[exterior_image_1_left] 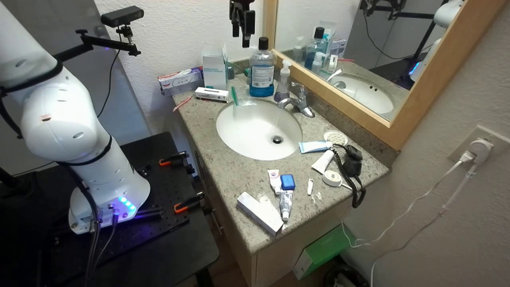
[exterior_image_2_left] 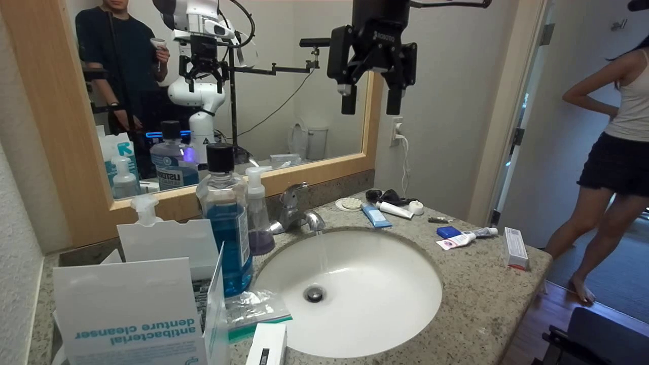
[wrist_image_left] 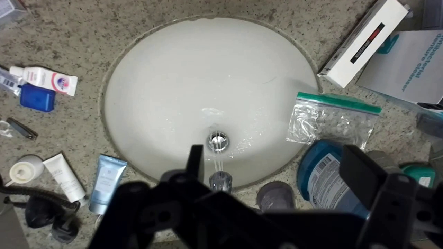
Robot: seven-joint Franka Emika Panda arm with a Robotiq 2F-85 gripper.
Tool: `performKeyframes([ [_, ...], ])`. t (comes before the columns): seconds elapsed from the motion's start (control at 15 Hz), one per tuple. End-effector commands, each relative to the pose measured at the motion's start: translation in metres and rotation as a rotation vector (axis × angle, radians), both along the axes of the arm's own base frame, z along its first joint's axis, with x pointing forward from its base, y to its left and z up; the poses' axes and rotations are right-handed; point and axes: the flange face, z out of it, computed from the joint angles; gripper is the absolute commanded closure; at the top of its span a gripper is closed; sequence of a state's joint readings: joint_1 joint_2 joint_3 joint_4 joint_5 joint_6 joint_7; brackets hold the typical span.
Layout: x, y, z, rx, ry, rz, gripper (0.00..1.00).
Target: Push the faucet handle downwards
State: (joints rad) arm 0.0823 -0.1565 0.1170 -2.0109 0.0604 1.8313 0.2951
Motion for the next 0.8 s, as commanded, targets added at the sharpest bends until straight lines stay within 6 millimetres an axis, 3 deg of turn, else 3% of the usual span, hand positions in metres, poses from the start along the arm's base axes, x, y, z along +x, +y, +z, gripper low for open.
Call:
performKeyframes([
  [0.0, 0.019, -0.018, -0.01, 0.03, -0.003, 0.0, 0.0],
  [0.47, 0.047, -0.049, -0.038, 0.066, 0.027, 0.019, 0.0],
  [0.53, 0.052, -0.051, -0.042, 0.068, 0.034, 0.02, 0.1],
  [0.6, 0.056, -0.052, -0.044, 0.069, 0.038, 0.021, 0.26],
  [0.73, 0.065, -0.057, -0.049, 0.072, 0.045, 0.022, 0.42],
])
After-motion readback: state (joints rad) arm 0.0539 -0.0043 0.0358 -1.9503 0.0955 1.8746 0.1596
